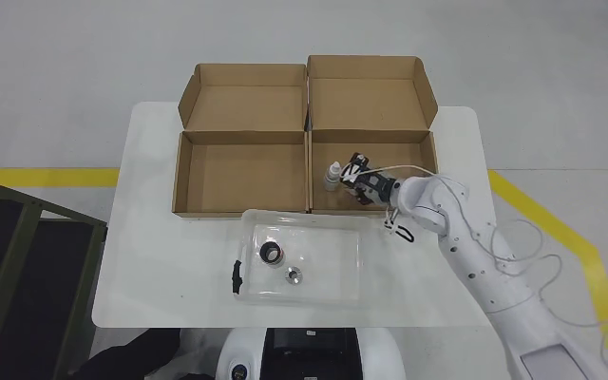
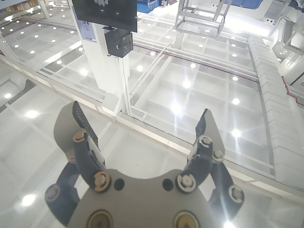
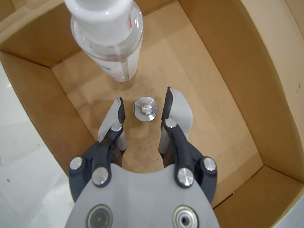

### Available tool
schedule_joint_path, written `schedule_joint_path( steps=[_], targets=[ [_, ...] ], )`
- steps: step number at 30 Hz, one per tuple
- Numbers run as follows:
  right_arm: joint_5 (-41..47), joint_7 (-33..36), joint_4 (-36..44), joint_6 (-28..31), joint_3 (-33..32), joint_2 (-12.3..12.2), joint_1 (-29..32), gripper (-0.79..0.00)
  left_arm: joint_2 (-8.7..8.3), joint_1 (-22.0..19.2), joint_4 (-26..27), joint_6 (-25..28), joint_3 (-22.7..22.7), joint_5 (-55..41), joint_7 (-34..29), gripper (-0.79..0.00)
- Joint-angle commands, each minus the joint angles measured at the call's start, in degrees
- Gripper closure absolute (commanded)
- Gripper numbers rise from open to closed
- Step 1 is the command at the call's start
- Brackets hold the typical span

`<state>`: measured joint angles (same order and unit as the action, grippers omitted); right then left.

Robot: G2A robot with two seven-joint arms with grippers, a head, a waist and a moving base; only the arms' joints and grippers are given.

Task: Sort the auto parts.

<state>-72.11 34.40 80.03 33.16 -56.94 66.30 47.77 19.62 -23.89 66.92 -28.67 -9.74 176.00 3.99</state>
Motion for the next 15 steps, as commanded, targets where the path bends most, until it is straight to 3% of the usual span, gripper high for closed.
schedule_joint_path(
  steps=[1,15],
  targets=[
    [0.0,-0.3,0.7,-0.2,-0.3,-0.1,0.2,-0.416,0.0,0.0,0.0,0.0,0.0,0.0,0.0,-0.785],
    [1.6,-0.2,17.0,1.9,-8.7,-2.4,8.9,-0.677,0.0,0.0,0.0,0.0,0.0,0.0,0.0,-0.785]
  ],
)
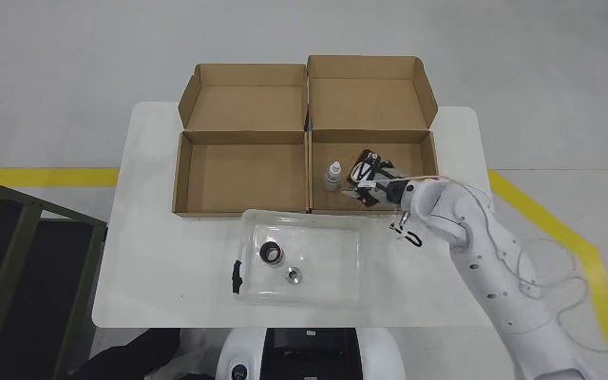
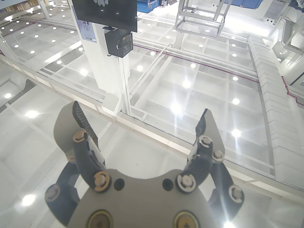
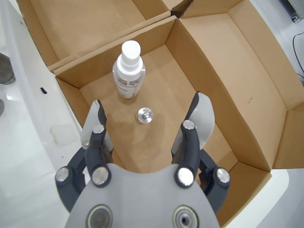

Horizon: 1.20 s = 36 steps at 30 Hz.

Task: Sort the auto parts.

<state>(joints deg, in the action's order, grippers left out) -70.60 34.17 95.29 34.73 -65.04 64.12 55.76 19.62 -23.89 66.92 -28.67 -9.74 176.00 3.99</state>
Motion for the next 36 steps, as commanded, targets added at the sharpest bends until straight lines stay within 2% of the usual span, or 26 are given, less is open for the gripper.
schedule_joint_path(
  steps=[1,6,18,27,36],
  targets=[
    [0.4,0.1,3.5,0.6,-1.2,-0.4,2.0,-0.699,0.0,0.0,0.0,0.0,0.0,0.0,0.0,-0.785],
    [0.3,0.9,11.7,2.4,-3.4,-1.2,7.2,-0.785,0.0,0.0,0.0,0.0,0.0,0.0,0.0,-0.785],
    [1.4,-1.8,22.0,5.0,-5.5,-2.3,16.2,-0.785,0.0,0.0,0.0,0.0,0.0,0.0,0.0,-0.785],
    [-0.4,-3.1,22.8,3.2,-1.9,-2.3,19.7,-0.785,0.0,0.0,0.0,0.0,0.0,0.0,0.0,-0.785],
    [-1.5,-1.5,21.4,2.4,3.2,-1.8,19.1,-0.785,0.0,0.0,0.0,0.0,0.0,0.0,0.0,-0.785]
  ],
)
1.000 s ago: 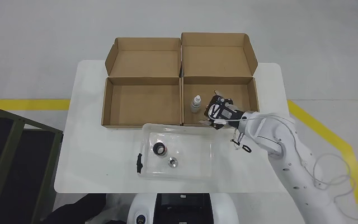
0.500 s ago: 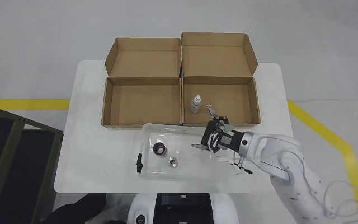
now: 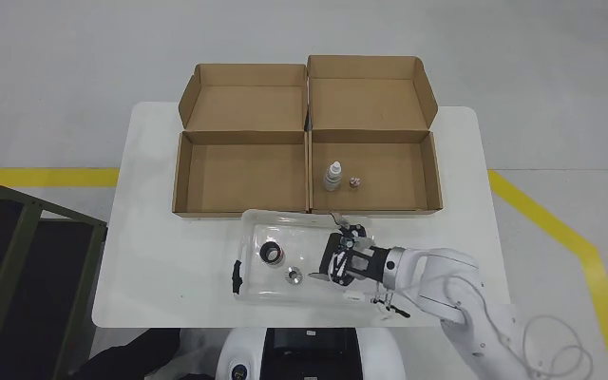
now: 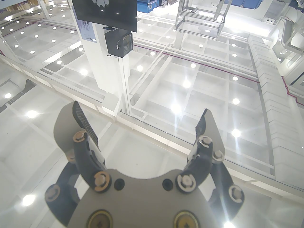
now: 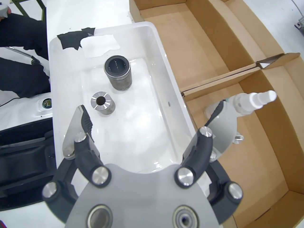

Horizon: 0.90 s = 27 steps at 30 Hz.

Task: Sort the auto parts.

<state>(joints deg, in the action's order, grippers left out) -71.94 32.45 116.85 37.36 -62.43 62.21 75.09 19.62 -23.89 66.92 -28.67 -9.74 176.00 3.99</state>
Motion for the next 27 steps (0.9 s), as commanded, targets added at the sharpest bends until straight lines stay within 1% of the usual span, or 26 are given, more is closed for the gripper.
schedule_joint_path(
  steps=[1,14,27],
  targets=[
    [-0.3,0.5,-0.4,-0.2,1.3,0.2,-0.5,-0.785,0.0,0.0,0.0,0.0,0.0,0.0,0.0,-0.785],
    [-2.3,1.3,-4.5,-0.5,7.0,1.1,-4.3,-0.785,0.0,0.0,0.0,0.0,0.0,0.0,0.0,-0.785],
    [-3.2,0.2,-4.4,-1.0,7.7,1.3,-5.0,-0.785,0.0,0.0,0.0,0.0,0.0,0.0,0.0,-0.785]
  ],
)
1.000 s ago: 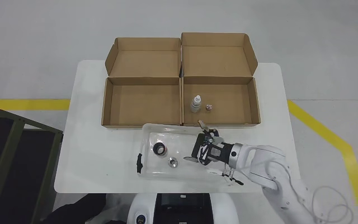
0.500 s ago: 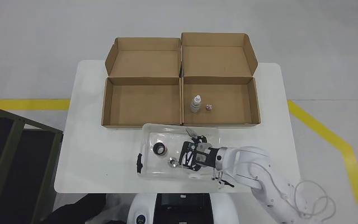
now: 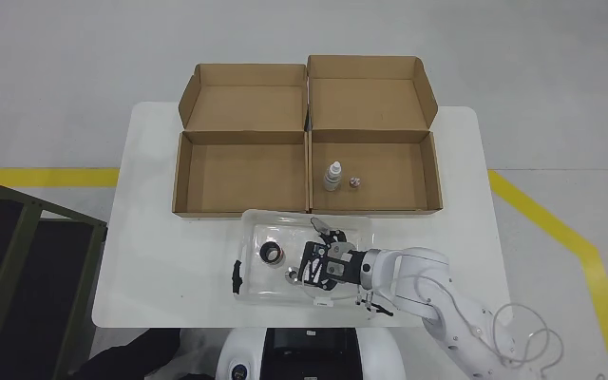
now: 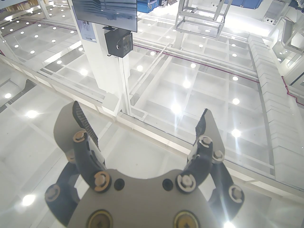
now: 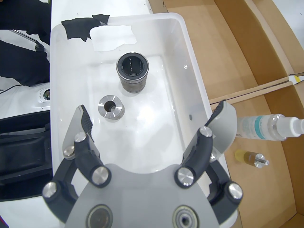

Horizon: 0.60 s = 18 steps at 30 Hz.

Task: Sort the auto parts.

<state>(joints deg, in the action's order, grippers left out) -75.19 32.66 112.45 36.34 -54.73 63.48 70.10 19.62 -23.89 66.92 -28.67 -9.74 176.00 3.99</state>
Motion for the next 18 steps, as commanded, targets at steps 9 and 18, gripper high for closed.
schedule_joint_path(
  steps=[9,18],
  targets=[
    [0.0,0.0,0.0,0.0,0.0,0.0,0.0,-0.785,0.0,0.0,0.0,0.0,0.0,0.0,0.0,-0.785],
    [2.4,2.6,-2.3,0.5,2.1,0.4,-0.9,-0.785,0.0,0.0,0.0,0.0,0.0,0.0,0.0,-0.785]
  ],
)
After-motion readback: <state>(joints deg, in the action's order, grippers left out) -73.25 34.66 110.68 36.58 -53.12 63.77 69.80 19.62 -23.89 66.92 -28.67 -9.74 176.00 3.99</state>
